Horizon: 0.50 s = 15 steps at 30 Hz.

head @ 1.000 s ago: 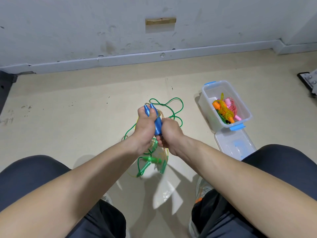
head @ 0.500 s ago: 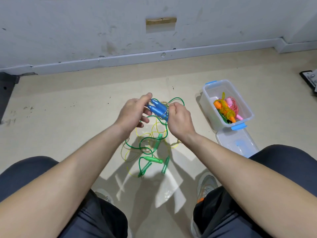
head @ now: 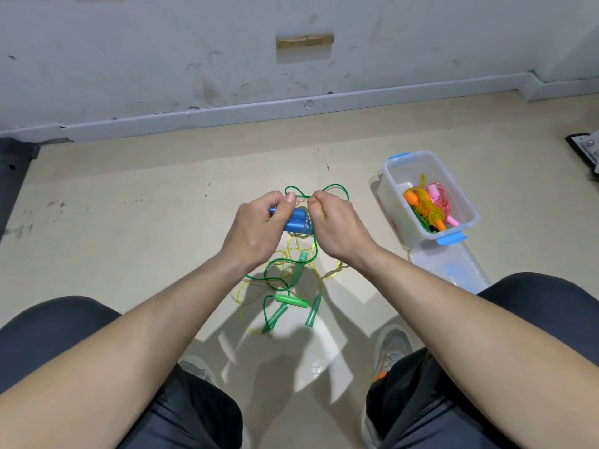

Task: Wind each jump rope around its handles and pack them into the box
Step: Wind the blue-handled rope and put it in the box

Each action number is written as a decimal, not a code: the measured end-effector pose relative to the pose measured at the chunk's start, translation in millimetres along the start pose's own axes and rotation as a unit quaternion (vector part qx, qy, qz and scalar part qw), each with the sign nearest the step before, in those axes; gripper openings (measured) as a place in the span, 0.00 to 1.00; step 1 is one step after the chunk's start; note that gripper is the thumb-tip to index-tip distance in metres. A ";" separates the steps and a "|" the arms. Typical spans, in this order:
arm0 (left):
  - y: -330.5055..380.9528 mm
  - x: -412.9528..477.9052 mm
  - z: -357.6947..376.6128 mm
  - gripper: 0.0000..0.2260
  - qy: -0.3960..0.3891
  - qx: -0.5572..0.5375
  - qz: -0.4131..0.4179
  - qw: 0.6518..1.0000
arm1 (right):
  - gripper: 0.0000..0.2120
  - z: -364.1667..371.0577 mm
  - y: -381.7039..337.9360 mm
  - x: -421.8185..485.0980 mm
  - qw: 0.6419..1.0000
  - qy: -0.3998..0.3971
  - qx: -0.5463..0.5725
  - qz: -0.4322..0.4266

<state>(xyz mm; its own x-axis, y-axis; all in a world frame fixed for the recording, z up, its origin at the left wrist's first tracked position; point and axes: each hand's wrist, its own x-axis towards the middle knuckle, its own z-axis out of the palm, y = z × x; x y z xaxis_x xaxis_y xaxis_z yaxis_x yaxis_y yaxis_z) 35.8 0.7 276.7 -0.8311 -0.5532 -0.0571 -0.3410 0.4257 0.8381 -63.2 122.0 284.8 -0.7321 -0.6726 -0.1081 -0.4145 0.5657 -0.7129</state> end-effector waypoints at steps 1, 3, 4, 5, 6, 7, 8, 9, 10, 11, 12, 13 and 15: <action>-0.6 -1.1 2.6 0.20 0.014 0.018 0.011 1.000 | 0.15 -0.5 0.0 0.0 1.000 -0.002 0.000 0.004; 0.4 -1.7 7.1 0.20 0.041 0.047 0.025 0.998 | 0.15 -2.1 0.7 0.4 1.000 -0.006 -0.004 0.007; 1.6 -1.8 8.4 0.20 0.049 0.060 0.030 0.996 | 0.15 -2.5 1.4 0.9 1.000 -0.009 -0.006 0.009; 3.0 -1.9 9.3 0.21 0.056 0.076 0.037 0.995 | 0.15 -2.7 2.1 1.3 1.000 -0.011 -0.007 0.013; 3.3 -1.6 9.8 0.20 0.061 0.091 0.046 0.993 | 0.15 -2.5 2.5 1.2 1.000 -0.014 -0.007 0.017; 3.1 -1.2 9.4 0.20 0.064 0.103 0.059 0.991 | 0.15 -1.7 2.8 1.1 1.000 -0.016 -0.007 0.022; 2.2 -0.2 8.7 0.19 0.064 0.113 0.072 0.989 | 0.15 -1.1 3.7 1.4 0.999 -0.019 -0.008 0.026; 1.4 0.8 7.9 0.18 0.063 0.123 0.085 0.987 | 0.15 -0.5 4.3 1.3 0.999 -0.021 -0.010 0.030; 0.8 1.4 7.4 0.17 0.061 0.131 0.094 0.985 | 0.15 0.0 4.7 1.0 0.999 -0.023 -0.016 0.034; 0.4 1.6 7.3 0.17 0.058 0.138 0.100 0.984 | 0.15 0.7 5.0 0.6 0.999 -0.025 -0.026 0.038; 0.2 1.3 7.8 0.17 0.056 0.143 0.103 0.983 | 0.15 1.5 5.1 0.0 0.998 -0.025 -0.043 0.040; 0.0 0.5 8.6 0.18 0.053 0.142 0.103 0.983 | 0.14 2.6 5.4 -1.0 0.997 -0.023 -0.067 0.040; -0.4 -0.8 11.4 0.20 0.049 0.138 0.090 0.985 | 0.12 4.3 5.3 -3.0 0.990 -0.007 -0.136 0.031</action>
<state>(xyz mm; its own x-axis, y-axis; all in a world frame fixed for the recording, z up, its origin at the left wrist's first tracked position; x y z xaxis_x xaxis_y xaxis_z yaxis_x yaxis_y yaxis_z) 31.6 9.1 270.2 -0.8478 -0.5108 0.1428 -0.3086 0.6940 0.6504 -60.9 125.0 278.3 -0.7533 -0.6386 -0.1571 -0.5011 0.7121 -0.4917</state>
